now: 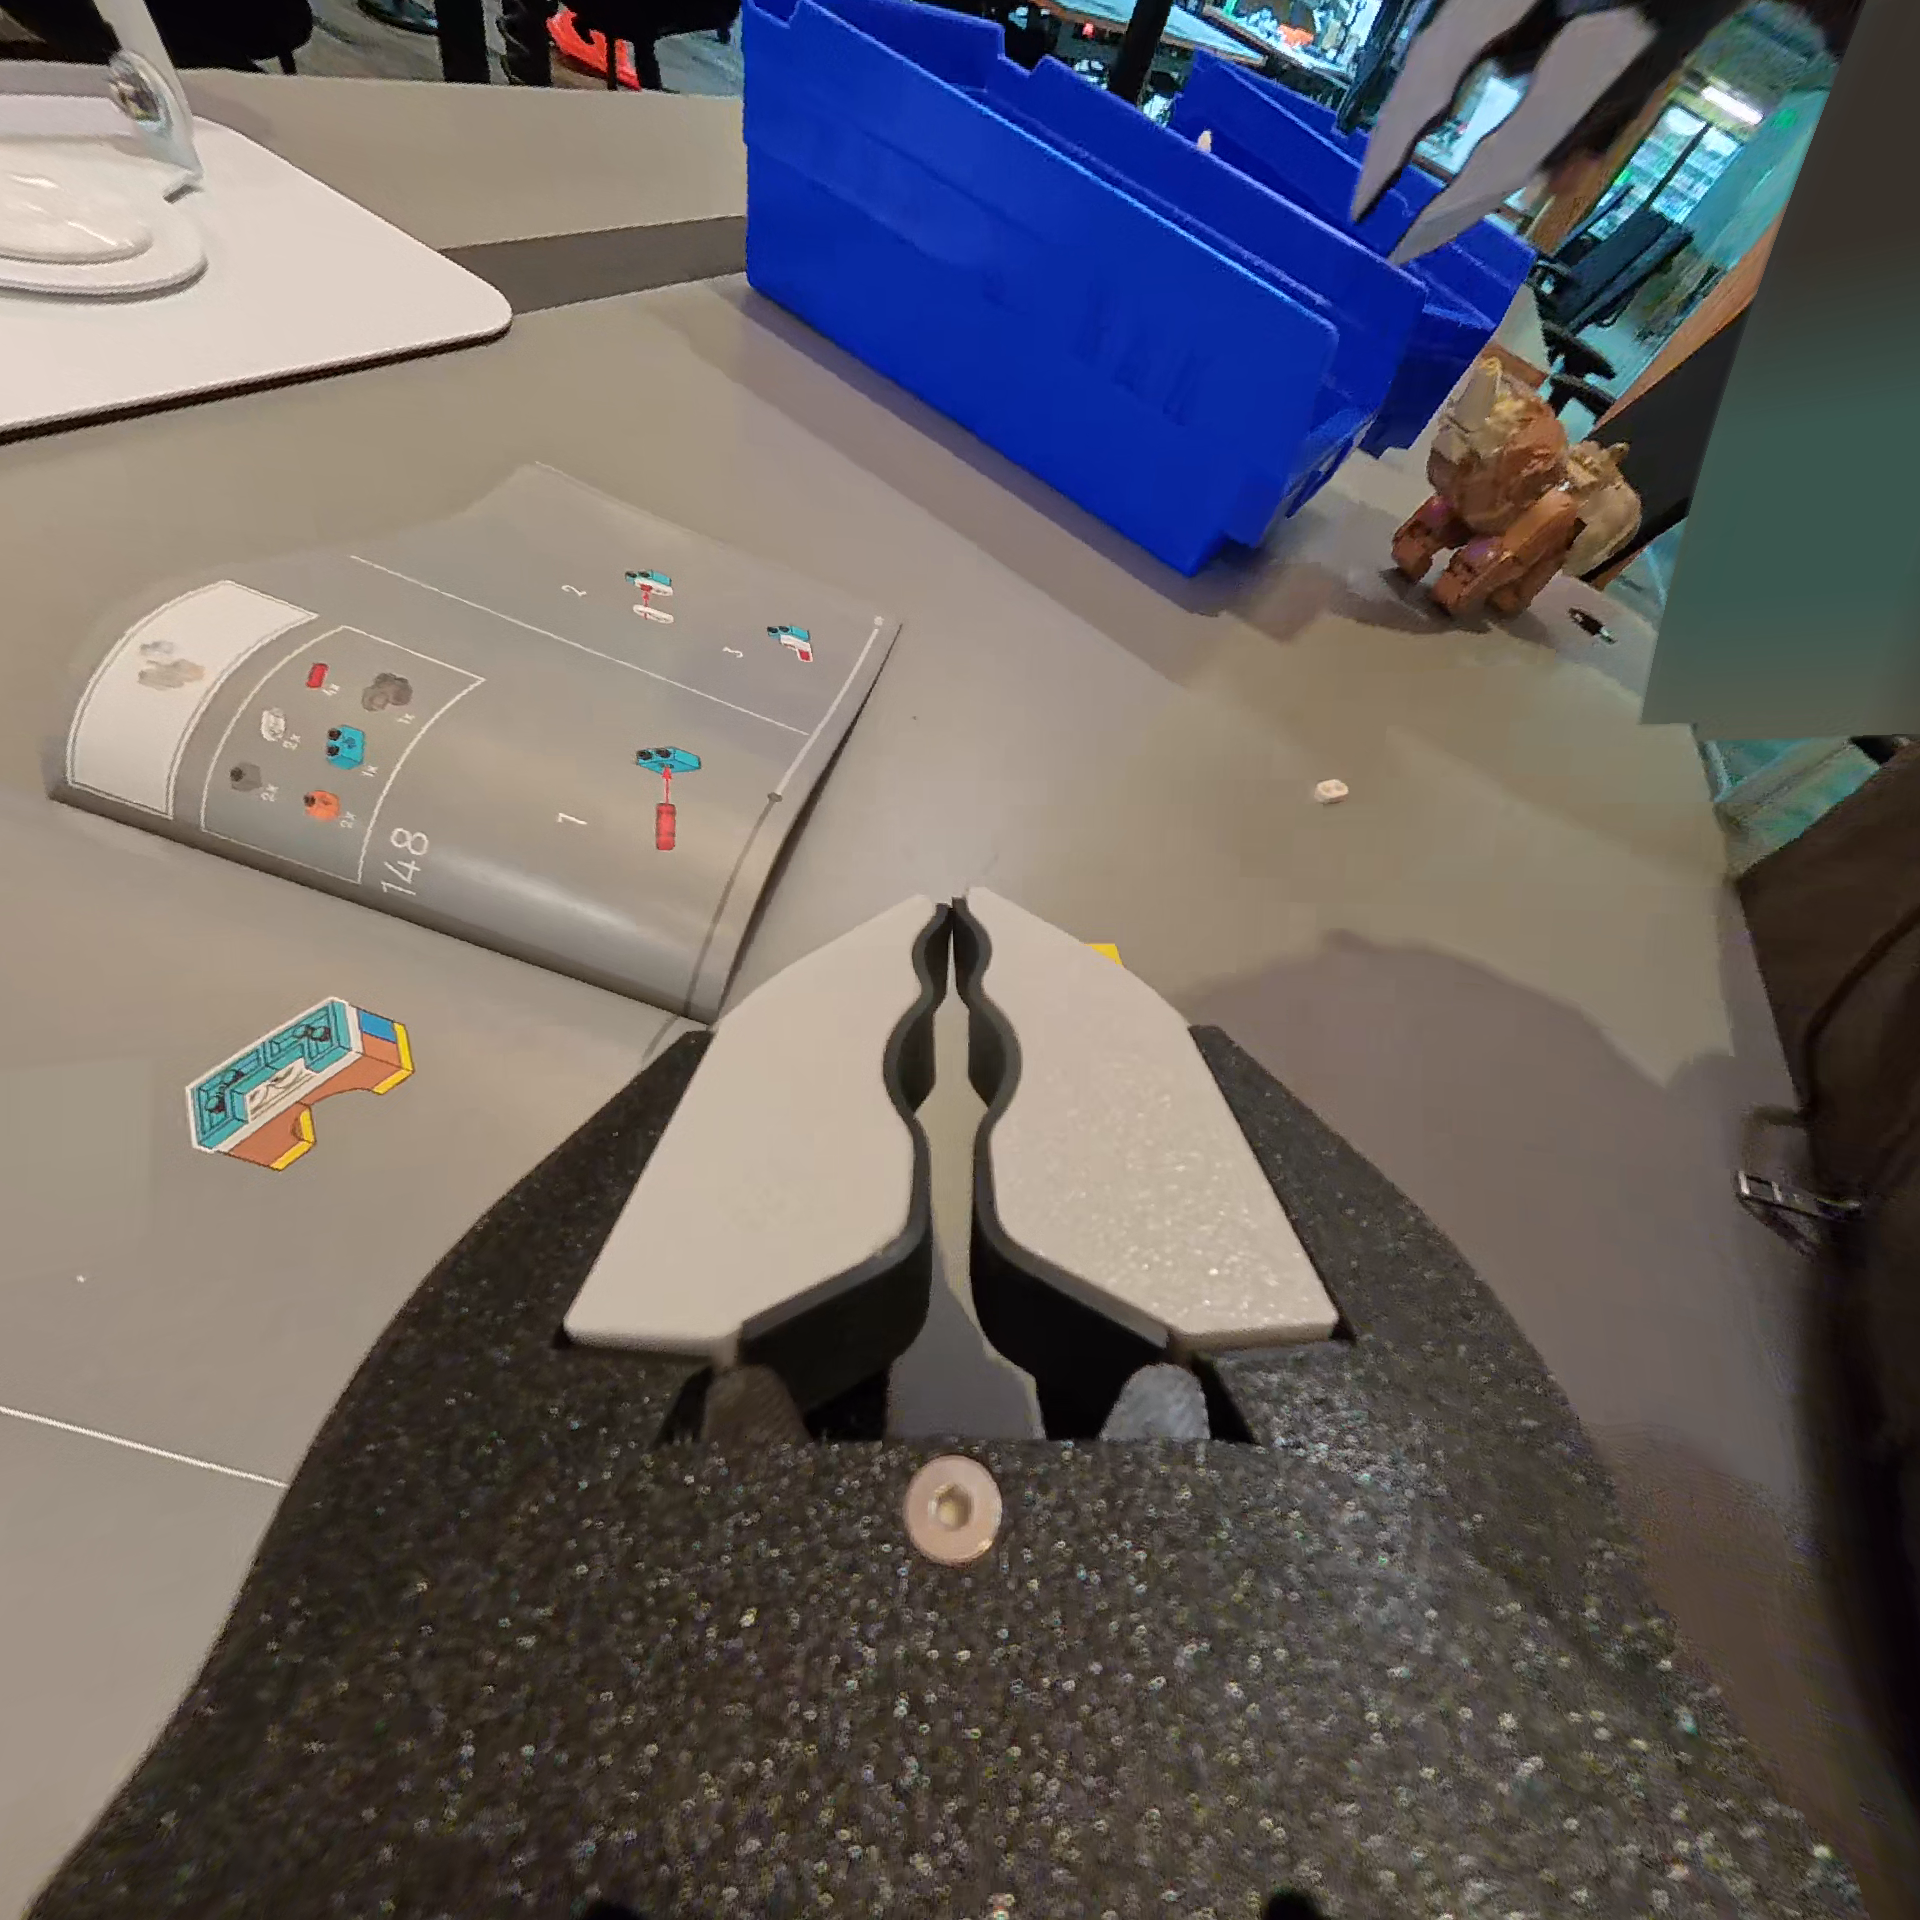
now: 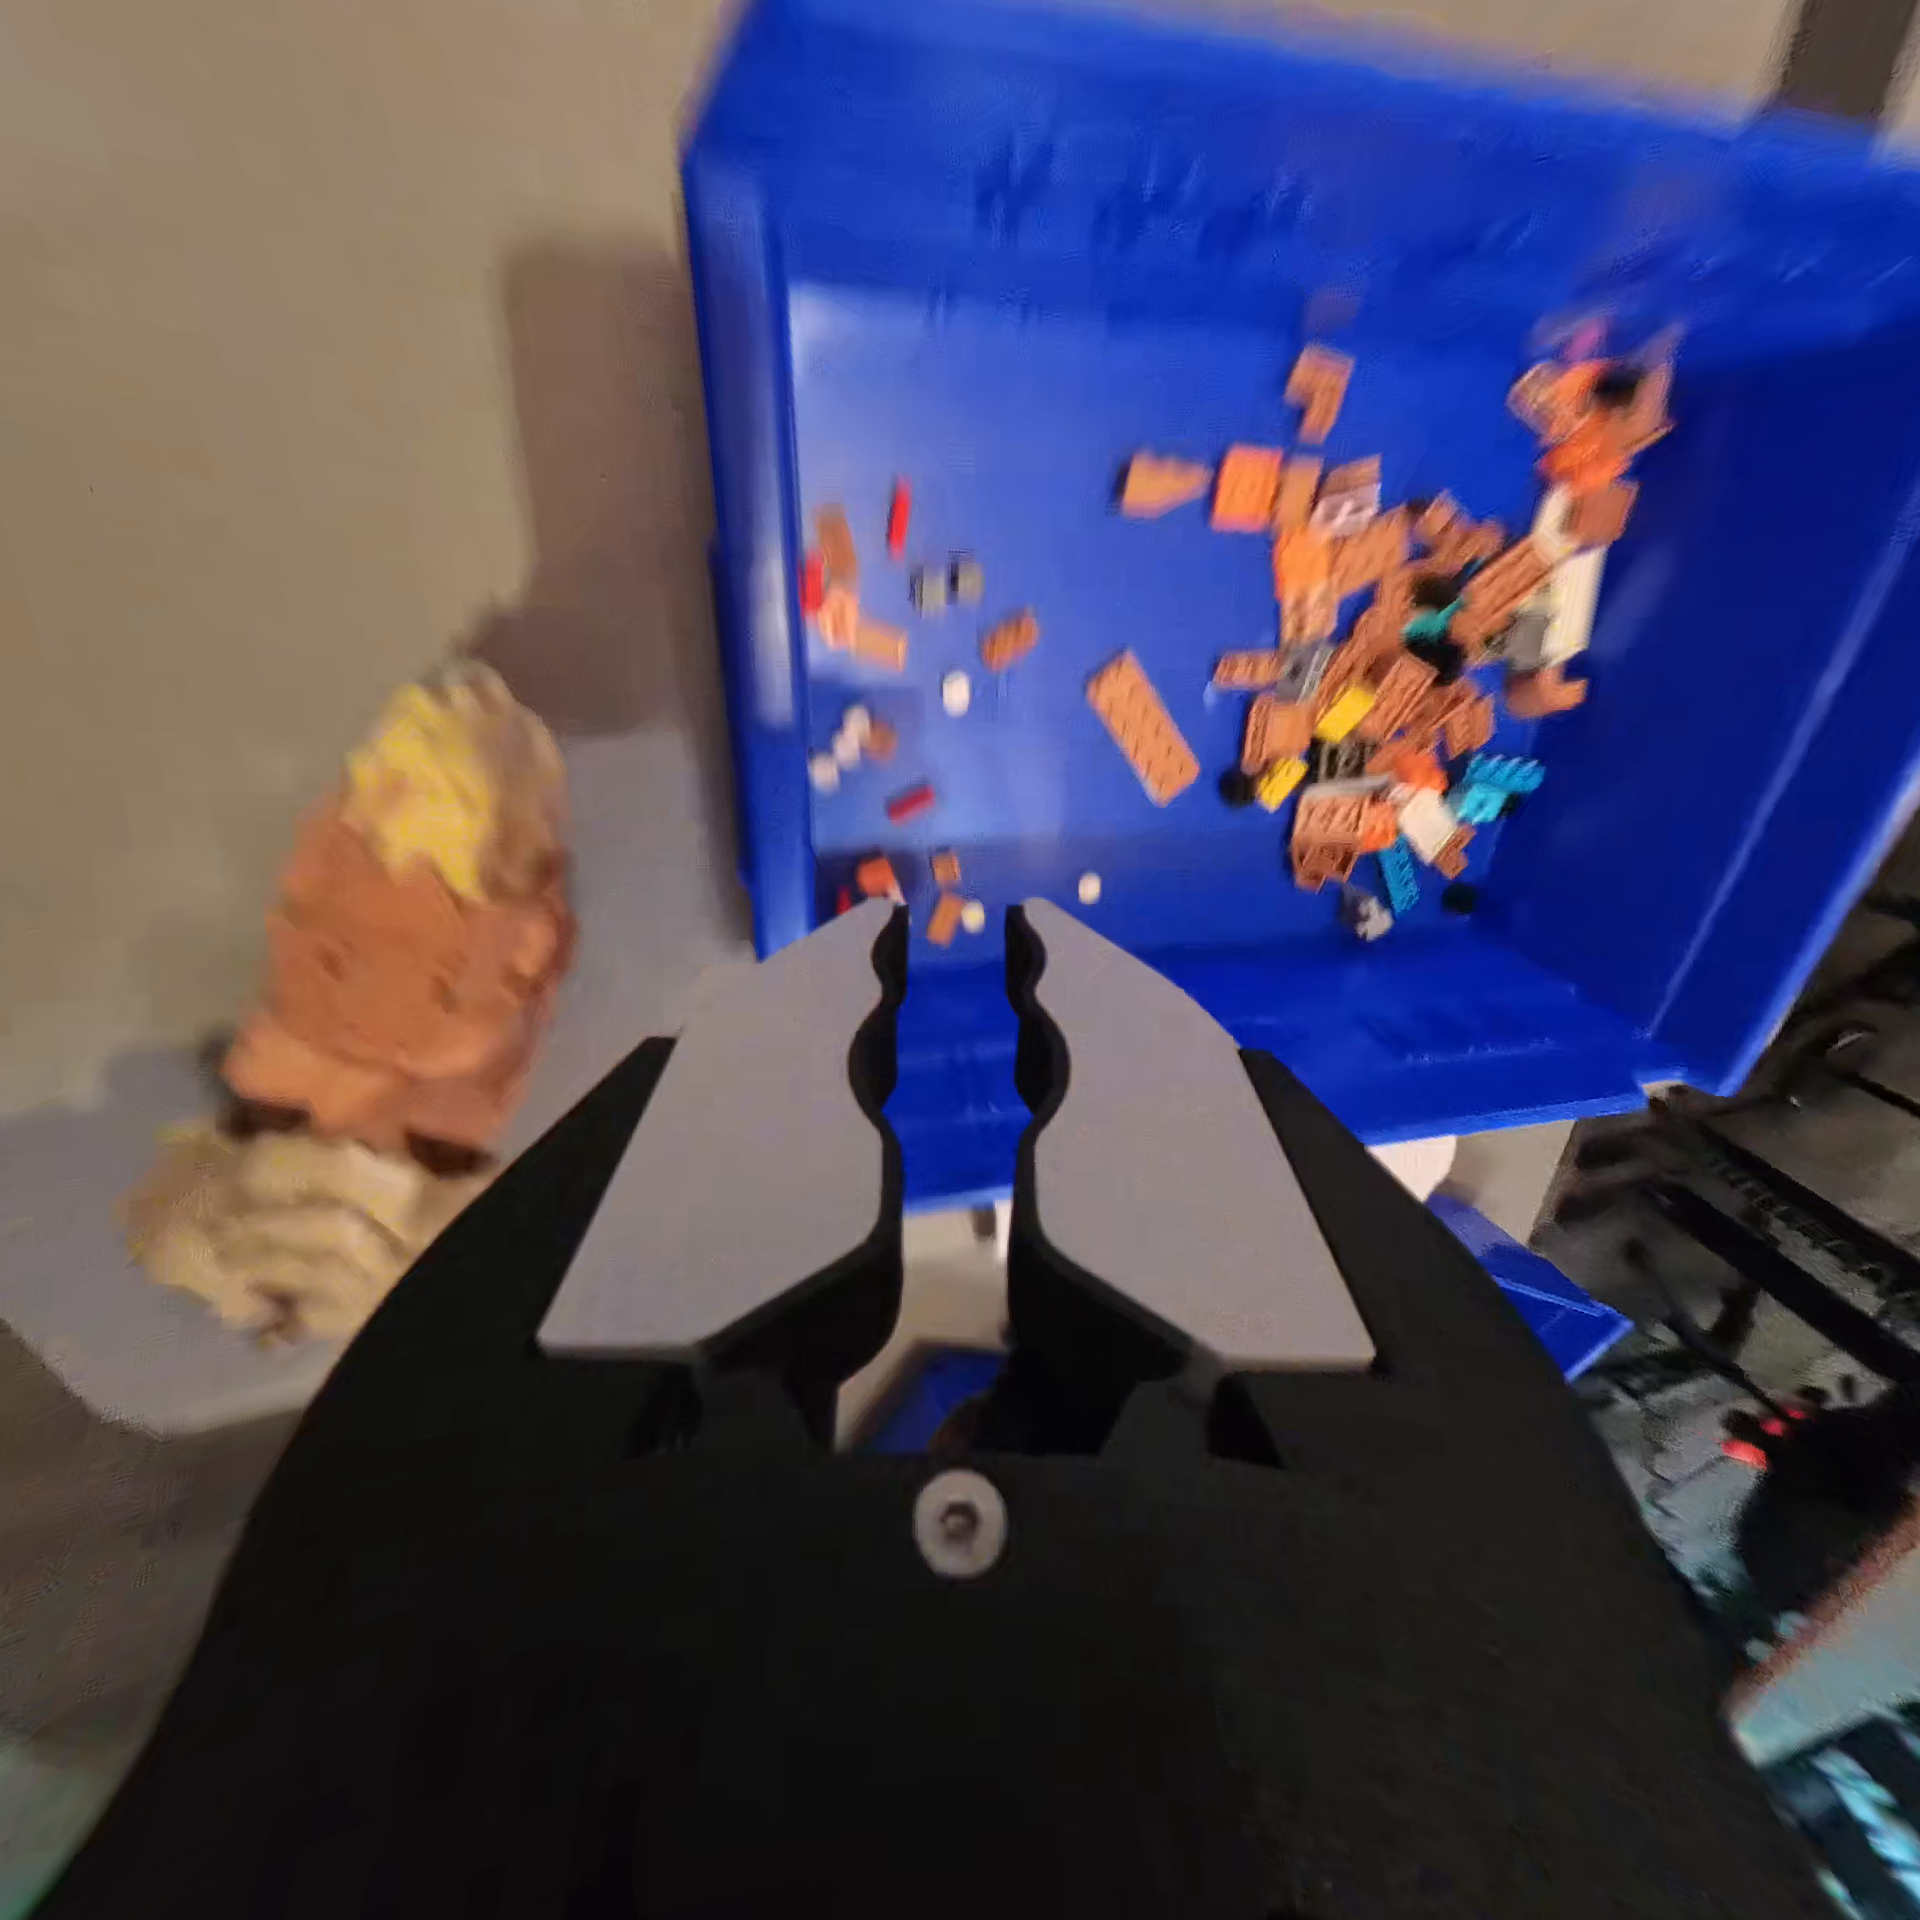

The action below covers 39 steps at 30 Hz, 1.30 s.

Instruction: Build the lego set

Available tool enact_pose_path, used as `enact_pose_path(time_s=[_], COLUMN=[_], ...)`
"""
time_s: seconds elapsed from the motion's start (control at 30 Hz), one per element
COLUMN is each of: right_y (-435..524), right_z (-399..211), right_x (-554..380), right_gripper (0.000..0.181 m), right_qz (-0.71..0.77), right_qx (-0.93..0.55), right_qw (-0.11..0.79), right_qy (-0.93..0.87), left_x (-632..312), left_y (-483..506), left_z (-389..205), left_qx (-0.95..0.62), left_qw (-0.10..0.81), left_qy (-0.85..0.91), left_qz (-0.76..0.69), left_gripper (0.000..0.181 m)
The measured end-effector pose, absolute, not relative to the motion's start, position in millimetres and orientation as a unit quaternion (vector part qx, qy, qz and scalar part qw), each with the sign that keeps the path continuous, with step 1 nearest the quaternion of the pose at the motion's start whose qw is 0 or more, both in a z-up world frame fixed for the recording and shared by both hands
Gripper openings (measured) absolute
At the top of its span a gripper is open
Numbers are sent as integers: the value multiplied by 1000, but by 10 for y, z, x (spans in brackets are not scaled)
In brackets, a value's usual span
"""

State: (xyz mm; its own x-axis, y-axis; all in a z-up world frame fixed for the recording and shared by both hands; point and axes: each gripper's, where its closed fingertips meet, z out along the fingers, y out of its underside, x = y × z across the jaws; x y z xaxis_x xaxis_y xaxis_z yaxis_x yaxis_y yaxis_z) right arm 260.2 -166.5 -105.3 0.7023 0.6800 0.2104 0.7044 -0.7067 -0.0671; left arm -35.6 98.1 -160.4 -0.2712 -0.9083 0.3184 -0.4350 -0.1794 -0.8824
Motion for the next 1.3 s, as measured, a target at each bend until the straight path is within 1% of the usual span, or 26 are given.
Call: enact_pose_path(time_s=[0.1, 0.2, 0.3, 0.4, 0.53, 0.93, 0.97, 1.17, 1.3], right_y=[-1695, -1657, -1725, -1848, -1947, -2046, -2050, -2041, -1945], right_z=[-1297, -1538, -1748, -1894, -2015, -2116, -2116, -2124, -1999], right_x=[2794, 2723, 2697, 2730, 2855, 3023, 3034, 3046, 3043], right_gripper=[17, 14, 11, 9, 7, 10, 8, 5, 5], right_qz=[-42, 31, 78, 107, 104, 55, 51, 35, 23], right_qx=[-898, -877, -859, -850, -846, -834, -833, -835, -854], right_qw=[13, -20, -78, -132, -176, -239, -243, -240, -190], right_qy=[-437, -479, -500, -498, -493, -494, -495, -494, -483], left_x=[-347, -330, -325, -317, -312, -321, -316, -318, -319], left_y=[984, 1001, 1048, 1063, 1062, 1043, 1041, 1038, 1033], left_z=[-1622, -1633, -1626, -1630, -1637, -1632, -1636, -1636, -1637], left_qx=[-562, -569, -578, -584, -585, -578, -578, -576, -575], left_qw=[212, 209, 220, 224, 220, 222, 222, 223, 222], left_qy=[601, 596, 586, 583, 583, 589, 589, 591, 592], left_qz=[-527, -527, -524, -519, -519, -520, -520, -519, -519], left_gripper=[0, 0, 0, 0, 0, 0, 0, 0, 0])
